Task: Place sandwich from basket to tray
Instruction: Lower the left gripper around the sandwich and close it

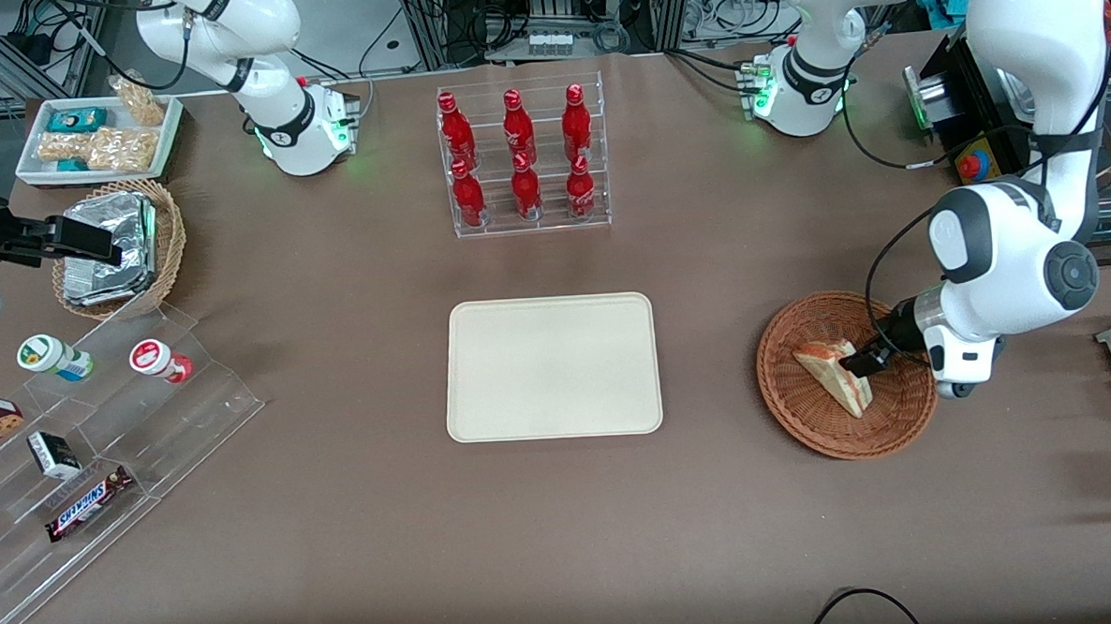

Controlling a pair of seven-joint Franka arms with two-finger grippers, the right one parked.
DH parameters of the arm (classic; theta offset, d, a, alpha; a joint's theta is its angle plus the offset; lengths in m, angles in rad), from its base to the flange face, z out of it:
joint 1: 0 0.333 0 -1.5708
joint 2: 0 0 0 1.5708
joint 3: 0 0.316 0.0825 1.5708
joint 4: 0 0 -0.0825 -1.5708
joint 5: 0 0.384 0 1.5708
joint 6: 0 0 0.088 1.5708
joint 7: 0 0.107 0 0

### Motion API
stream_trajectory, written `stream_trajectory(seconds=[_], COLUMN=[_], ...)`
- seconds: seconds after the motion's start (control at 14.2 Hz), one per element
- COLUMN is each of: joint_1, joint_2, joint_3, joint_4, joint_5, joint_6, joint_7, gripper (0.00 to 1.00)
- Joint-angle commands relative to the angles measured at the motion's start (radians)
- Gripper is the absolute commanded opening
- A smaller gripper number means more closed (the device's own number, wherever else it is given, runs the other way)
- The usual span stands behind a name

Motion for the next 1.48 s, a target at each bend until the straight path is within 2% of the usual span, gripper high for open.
stream_trajectory(seconds=[0.0,0.49,0.98,1.41], joint_1=[-0.01,-0.036,-0.031,-0.037], joint_2=[0.038,0.104,0.075,0.116], joint_3=[-0.002,-0.005,-0.003,-0.003], joint_4=[0.019,0.021,0.079,0.074], joint_5=[-0.018,-0.02,-0.02,-0.017], joint_6=[0.048,0.098,0.049,0.055], joint_7=[-0.013,-0.015,-0.025,-0.044], gripper=[1.0,1.0,1.0,1.0])
